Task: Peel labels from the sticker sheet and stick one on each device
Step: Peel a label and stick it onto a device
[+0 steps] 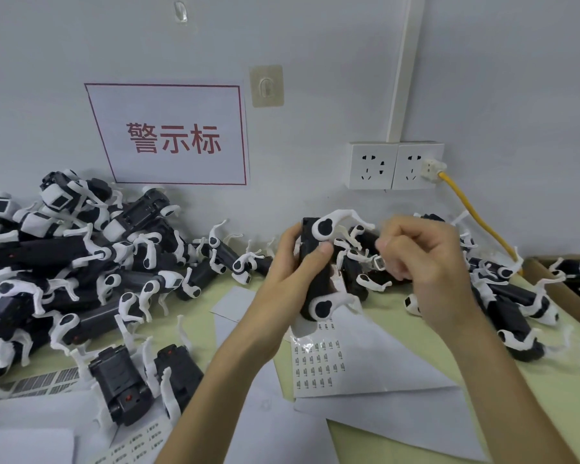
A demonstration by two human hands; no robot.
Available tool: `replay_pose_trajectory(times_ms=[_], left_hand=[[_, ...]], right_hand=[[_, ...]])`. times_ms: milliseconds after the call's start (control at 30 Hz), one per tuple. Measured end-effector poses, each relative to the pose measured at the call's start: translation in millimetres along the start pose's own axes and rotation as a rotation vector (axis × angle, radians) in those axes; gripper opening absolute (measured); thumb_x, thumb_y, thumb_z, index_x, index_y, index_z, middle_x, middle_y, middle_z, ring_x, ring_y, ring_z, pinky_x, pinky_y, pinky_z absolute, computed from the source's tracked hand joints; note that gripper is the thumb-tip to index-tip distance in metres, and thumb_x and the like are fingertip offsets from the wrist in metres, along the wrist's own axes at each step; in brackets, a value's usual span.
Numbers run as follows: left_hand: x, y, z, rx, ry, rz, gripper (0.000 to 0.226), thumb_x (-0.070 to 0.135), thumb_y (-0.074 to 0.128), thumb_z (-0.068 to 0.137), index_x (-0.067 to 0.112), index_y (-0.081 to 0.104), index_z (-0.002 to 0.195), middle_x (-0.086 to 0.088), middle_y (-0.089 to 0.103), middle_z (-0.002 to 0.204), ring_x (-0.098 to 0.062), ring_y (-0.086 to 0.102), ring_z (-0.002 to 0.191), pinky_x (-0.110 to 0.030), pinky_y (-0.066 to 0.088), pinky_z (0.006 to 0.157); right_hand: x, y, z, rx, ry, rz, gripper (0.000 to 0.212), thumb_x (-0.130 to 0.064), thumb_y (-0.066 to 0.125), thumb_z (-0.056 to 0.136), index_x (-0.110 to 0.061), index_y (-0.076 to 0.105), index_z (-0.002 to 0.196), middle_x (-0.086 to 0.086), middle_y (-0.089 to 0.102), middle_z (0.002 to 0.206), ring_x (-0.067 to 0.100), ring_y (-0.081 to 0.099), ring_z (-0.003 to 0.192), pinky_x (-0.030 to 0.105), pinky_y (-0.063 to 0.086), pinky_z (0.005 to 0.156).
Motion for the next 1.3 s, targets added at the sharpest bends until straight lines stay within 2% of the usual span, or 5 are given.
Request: replay_pose_trajectory(times_ms=[200,400,667,1067,1300], left_hand=[[-5,3,-1,0.028,0.039,0.152,0.023,0.034,0.049,0.107,0.044,0.058,0.125,0.025,0.070,0.091,0.009,0.065,0.083,-0.006,0.048,0.071],[-7,3,3,0.143,-0.065,0.074,0.029,0.041,0.056,0.085,0.025,0.066,0.107,-0.002,0.066,0.080,-0.026,0.066,0.079,-0.040,0.050,0.074],[-1,2,-1,-0.015,-0.070,0.077,0.029,0.026,0.049,0.083,0.017,0.064,0.106,-0.013,0.064,0.072,-0.026,0.064,0.067,-0.036,0.055,0.067],[-2,-12,-11,-0.361,-0.334,0.308,0.020,0.036,0.061,0.098,0.037,0.073,0.115,0.007,0.078,0.110,-0.010,0.074,0.100,-0.020,0.057,0.087],[1,-29,-3,-0.014,-0.240,0.401,0.030,0.038,0.047,0.106,0.026,0.058,0.132,0.004,0.079,0.103,-0.017,0.076,0.093,-0.034,0.051,0.102]], right_hand=[[5,-6,3,0.236,0.058,0.072,0.034,-0.017,0.058,0.078,-0.015,0.036,0.052,0.000,0.033,0.047,0.015,0.024,0.045,0.025,0.022,0.043],[13,1,2,0.333,0.071,-0.068,0.026,-0.027,0.059,0.083,-0.011,0.051,0.063,0.000,0.052,0.062,0.013,0.046,0.063,0.027,0.038,0.063],[22,21,0,-0.114,0.204,-0.142,0.026,-0.040,0.058,0.088,-0.034,0.069,0.111,-0.015,0.071,0.112,0.001,0.063,0.113,0.030,0.048,0.100],[36,-5,-8,-0.634,0.517,-0.191,0.036,-0.063,0.060,0.090,-0.043,0.070,0.118,-0.020,0.072,0.115,0.000,0.068,0.103,0.026,0.050,0.086],[44,-38,-11,-0.528,0.621,-0.103,0.044,-0.055,0.065,0.087,-0.017,0.076,0.106,0.014,0.077,0.101,0.031,0.075,0.088,0.024,0.055,0.065]])
Point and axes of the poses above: each hand's wrist, its own z-axis towards the middle knuckle, its own y-axis out of the palm, x = y × z, the point moved 3 cm from there along z, towards the middle knuckle
